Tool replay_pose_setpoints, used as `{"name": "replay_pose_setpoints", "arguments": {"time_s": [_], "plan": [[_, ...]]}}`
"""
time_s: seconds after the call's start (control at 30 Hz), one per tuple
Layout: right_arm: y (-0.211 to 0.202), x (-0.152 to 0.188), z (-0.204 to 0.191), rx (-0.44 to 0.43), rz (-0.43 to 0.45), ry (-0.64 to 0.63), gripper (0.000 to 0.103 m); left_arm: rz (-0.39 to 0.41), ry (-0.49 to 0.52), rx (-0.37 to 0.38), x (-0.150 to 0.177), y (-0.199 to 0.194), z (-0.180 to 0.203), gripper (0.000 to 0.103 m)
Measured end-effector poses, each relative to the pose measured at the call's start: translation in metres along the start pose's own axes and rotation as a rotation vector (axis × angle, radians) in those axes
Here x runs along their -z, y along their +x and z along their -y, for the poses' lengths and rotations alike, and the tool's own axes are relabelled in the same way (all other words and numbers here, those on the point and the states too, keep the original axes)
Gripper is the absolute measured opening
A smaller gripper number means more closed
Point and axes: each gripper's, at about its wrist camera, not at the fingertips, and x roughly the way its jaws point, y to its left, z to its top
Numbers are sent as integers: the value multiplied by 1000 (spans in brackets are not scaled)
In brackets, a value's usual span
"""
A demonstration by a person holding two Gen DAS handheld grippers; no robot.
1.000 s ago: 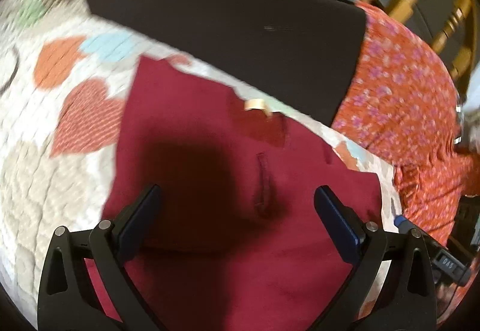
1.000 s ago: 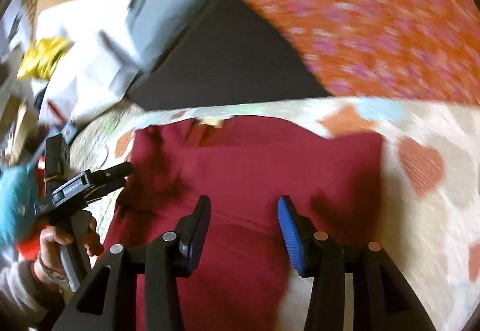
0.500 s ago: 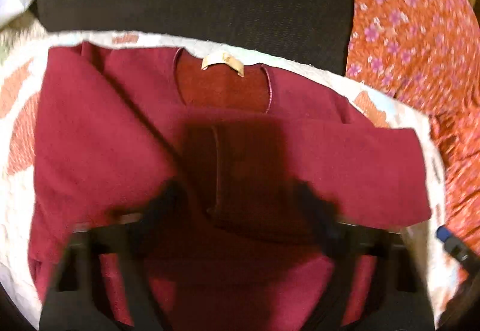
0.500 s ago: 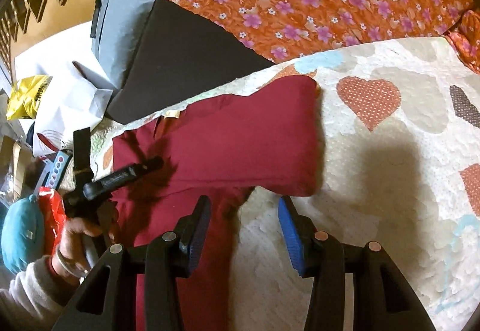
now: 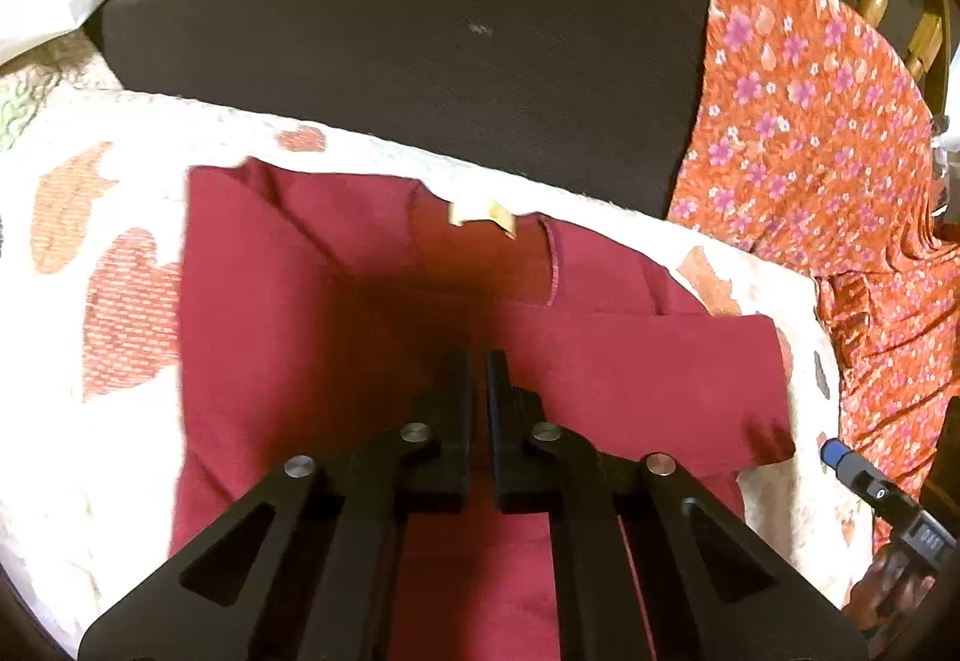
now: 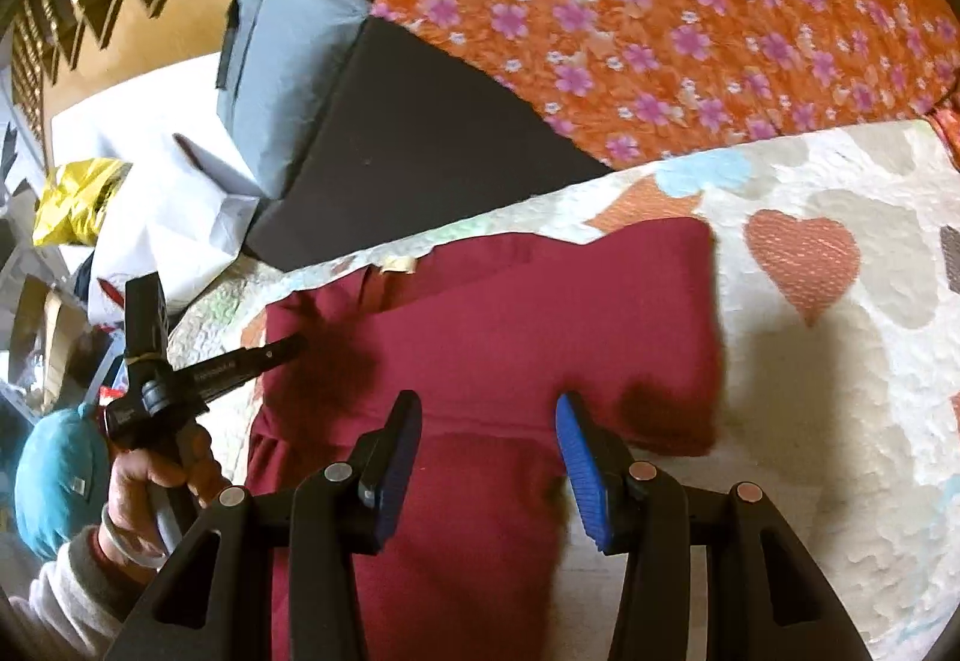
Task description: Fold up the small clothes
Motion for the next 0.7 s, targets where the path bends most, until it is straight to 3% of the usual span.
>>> {"name": "replay_pose_setpoints", "arguments": {"time_s": [0.07, 0.13, 0.3, 0.43, 0.47, 0.57, 0.7], "plan": [[2, 0, -2, 4, -4, -12, 45, 9, -13, 0, -2, -6, -10, 2], [4, 1, -3, 24, -6, -23, 45, -19, -34, 51, -3, -7, -18, 2], [8, 6, 2, 7, -19, 17, 45, -63, -45, 136, 5, 7, -5, 3], [10, 13, 7, 2, -41, 22, 46, -85, -32, 93, 6, 28, 11, 36], [11, 15, 8, 0, -43, 27, 46, -84, -47, 70, 5, 34, 11, 39], [13, 17, 11, -11, -45, 46, 46, -86, -71, -1, 4, 47, 7, 40], [18, 19, 15, -23, -57, 53, 46, -110, -53, 10, 10, 62, 15, 39]]}}
